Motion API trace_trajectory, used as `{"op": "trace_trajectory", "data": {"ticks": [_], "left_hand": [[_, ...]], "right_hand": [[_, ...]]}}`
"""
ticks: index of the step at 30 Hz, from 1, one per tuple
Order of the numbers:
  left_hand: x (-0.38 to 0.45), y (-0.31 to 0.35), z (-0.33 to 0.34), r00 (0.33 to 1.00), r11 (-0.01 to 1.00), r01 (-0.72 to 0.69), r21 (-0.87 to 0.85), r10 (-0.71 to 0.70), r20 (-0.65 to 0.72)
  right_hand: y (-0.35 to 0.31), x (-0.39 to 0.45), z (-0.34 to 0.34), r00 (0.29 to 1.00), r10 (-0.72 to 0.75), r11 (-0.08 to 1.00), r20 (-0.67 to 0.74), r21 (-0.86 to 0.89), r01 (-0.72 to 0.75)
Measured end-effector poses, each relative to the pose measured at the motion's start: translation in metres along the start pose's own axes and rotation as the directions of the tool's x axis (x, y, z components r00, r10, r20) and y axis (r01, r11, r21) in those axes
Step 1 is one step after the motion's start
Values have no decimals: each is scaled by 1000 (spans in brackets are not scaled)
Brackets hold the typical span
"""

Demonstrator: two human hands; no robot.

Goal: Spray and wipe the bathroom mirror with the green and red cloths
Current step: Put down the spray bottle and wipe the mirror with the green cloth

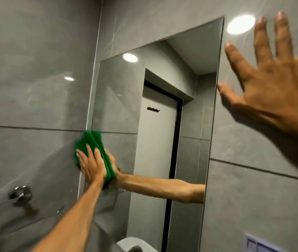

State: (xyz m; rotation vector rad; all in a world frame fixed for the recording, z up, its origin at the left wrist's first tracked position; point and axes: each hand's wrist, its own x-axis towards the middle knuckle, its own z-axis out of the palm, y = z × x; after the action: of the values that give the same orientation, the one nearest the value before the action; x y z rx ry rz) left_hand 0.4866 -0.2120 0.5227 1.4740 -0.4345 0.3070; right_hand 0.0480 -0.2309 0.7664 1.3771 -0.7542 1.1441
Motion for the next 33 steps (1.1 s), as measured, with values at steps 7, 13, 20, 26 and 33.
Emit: {"op": "trace_trajectory", "data": {"ticks": [7,13,20,26,33], "left_hand": [[-150,-65,-11,922,922,381,-68,-374,96],[-147,70,-7,965,942,261,-211,-252,66],[-124,339,13,853,838,-494,-232,519,58],[-137,344,17,492,490,-850,-191,870,45],[-157,118,-2,919,912,-358,-200,382,95]], "right_hand": [[2,4,-4,998,13,997,60,80,-18],[5,-1,-36,977,-46,999,206,21,43],[37,-16,-37,978,-78,997,192,-13,82],[24,-22,-29,993,-18,1000,114,-4,19],[18,-28,-16,998,14,1000,62,26,-16]]}}
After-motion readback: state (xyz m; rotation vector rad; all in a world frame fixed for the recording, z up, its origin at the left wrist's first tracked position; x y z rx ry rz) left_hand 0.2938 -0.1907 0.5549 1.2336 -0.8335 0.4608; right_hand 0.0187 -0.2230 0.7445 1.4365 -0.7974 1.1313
